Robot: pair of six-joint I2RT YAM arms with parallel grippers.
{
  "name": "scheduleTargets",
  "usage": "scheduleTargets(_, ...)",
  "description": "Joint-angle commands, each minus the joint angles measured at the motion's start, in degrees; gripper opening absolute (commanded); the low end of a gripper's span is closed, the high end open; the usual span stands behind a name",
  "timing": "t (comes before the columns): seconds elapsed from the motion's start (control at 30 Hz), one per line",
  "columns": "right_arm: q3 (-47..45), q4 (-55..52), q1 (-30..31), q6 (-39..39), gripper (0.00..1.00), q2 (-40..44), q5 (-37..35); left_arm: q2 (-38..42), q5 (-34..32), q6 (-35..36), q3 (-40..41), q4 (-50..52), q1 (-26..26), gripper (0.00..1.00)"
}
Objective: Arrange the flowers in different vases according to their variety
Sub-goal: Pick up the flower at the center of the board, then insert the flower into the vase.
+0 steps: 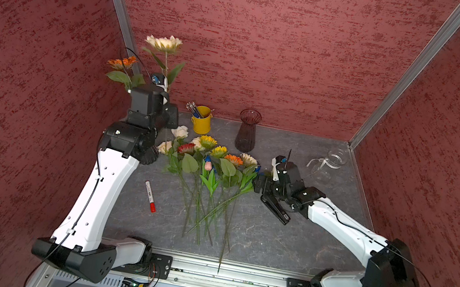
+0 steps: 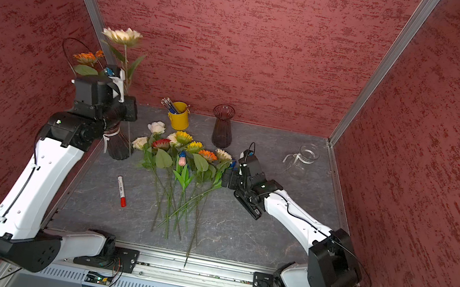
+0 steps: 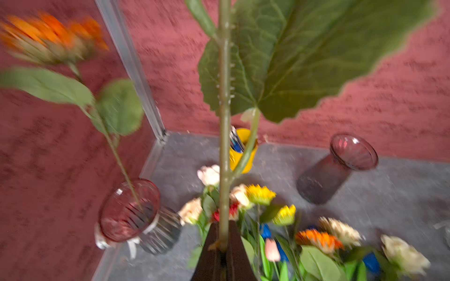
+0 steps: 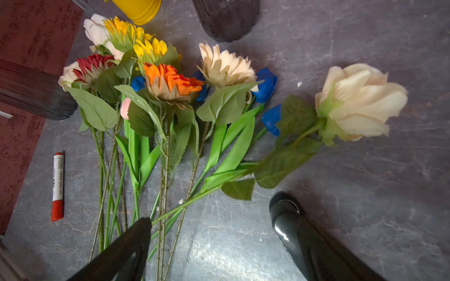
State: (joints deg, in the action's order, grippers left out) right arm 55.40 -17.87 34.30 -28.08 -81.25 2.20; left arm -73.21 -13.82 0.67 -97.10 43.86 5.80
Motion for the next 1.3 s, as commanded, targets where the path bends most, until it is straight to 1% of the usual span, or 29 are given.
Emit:
scheduleTargets(0.0,2.32,3.97,-0.51,0.09,0.98,-1.15,3.43,-3.82,0.04,10.26,-8.18,-7.52,-3.56,0.00)
scheduleTargets(0.07,3.35,4.67,-0.55,-0.28,0.98,-1.89,4.34,-6.49,1.84,11.09,-13.21,-8.90,-6.74,0.00)
scheduleTargets(0.13,4.39,4.85,-0.55,-0.57,0.98,-3.78,4.57,-7.76,4.55,11.00,-14.98,-12.11,-10.06,0.00)
scheduleTargets(0.2,5.15,5.34,-0.60,-0.84,0.98,-4.54,4.40,-7.95,7.68,10.02,-13.59,-17.48,-13.42,0.00)
scheduleTargets(0.33,6.10,6.18,-0.57,-1.49,0.98,-5.67,4.22,-8.97,12.36,7.26,-11.49,-25.13,-18.49,0.00)
scheduleTargets(0.5,7.46,6.35,-0.56,-2.84,0.99,-7.38,4.35,-11.72,16.55,4.31,-9.85,-27.90,-22.58,0.00)
scheduleTargets(0.6,7.12,7.12,-0.55,-3.23,0.98,-7.65,4.22,-10.93,19.04,4.55,-1.94,-35.35,-23.99,0.00)
scheduleTargets(0.67,6.55,7.78,-0.55,-3.34,0.98,-7.43,4.24,-9.50,22.58,4.90,8.73,-46.84,-25.54,0.00)
scheduleTargets(0.7,6.32,8.01,-0.55,-3.54,0.98,-7.45,4.15,-9.45,23.33,4.11,11.78,-49.89,-26.16,0.00)
scheduleTargets(0.8,6.47,7.53,-0.55,-3.87,0.99,-7.73,3.80,-10.71,27.12,1.18,16.72,-50.49,-27.76,0.00)
scheduleTargets(0.93,6.22,8.02,-0.48,-4.94,0.98,-7.96,3.52,-9.16,28.83,-2.90,26.33,-57.38,-28.08,0.00)
scheduleTargets(1.0,5.94,8.33,-0.38,-5.47,0.98,-8.05,3.10,-8.86,29.51,-4.67,27.81,-57.04,-28.39,0.00)
scheduleTargets(1.17,3.03,10.60,-0.03,-6.56,0.98,-7.20,2.55,-8.89,32.14,-6.44,28.43,-54.35,-28.50,0.00)
scheduleTargets(1.27,2.03,10.79,-0.02,-6.30,0.98,-7.08,2.73,-7.93,31.94,-6.52,29.06,-52.63,-28.50,0.00)
